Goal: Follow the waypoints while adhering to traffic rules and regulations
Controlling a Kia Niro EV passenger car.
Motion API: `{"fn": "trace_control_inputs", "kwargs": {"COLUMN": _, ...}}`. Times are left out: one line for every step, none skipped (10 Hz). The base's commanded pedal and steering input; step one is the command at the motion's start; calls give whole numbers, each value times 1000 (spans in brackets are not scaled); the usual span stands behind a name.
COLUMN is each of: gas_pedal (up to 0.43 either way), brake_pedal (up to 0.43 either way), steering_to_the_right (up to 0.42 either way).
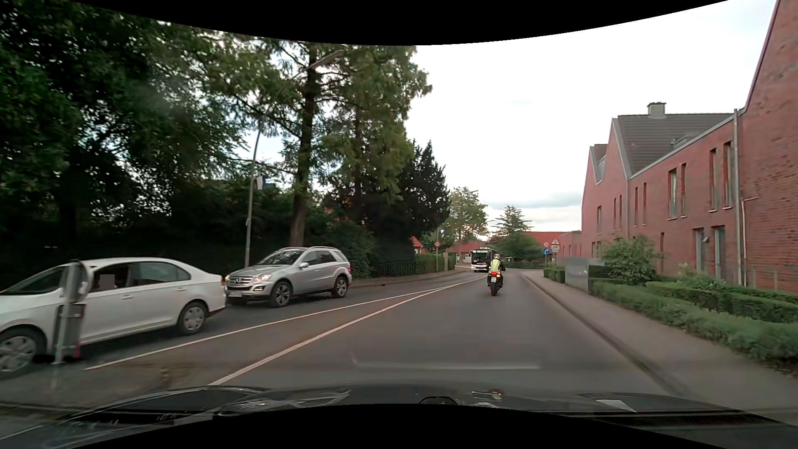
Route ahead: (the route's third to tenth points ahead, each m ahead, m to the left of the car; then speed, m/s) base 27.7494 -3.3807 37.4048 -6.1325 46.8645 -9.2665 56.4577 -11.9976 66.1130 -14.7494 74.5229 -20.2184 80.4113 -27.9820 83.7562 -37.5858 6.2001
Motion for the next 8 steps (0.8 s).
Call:
{"fn": "trace_control_inputs", "kwargs": {"gas_pedal": 240, "brake_pedal": 0, "steering_to_the_right": 169}}
{"fn": "trace_control_inputs", "kwargs": {"gas_pedal": 240, "brake_pedal": 0, "steering_to_the_right": 164}}
{"fn": "trace_control_inputs", "kwargs": {"gas_pedal": 240, "brake_pedal": 0, "steering_to_the_right": 163}}
{"fn": "trace_control_inputs", "kwargs": {"gas_pedal": 240, "brake_pedal": 0, "steering_to_the_right": 161}}
{"fn": "trace_control_inputs", "kwargs": {"gas_pedal": 240, "brake_pedal": 0, "steering_to_the_right": 158}}
{"fn": "trace_control_inputs", "kwargs": {"gas_pedal": 240, "brake_pedal": 0, "steering_to_the_right": 149}}
{"fn": "trace_control_inputs", "kwargs": {"gas_pedal": 240, "brake_pedal": 0, "steering_to_the_right": 133}}
{"fn": "trace_control_inputs", "kwargs": {"gas_pedal": 240, "brake_pedal": 0, "steering_to_the_right": 119}}
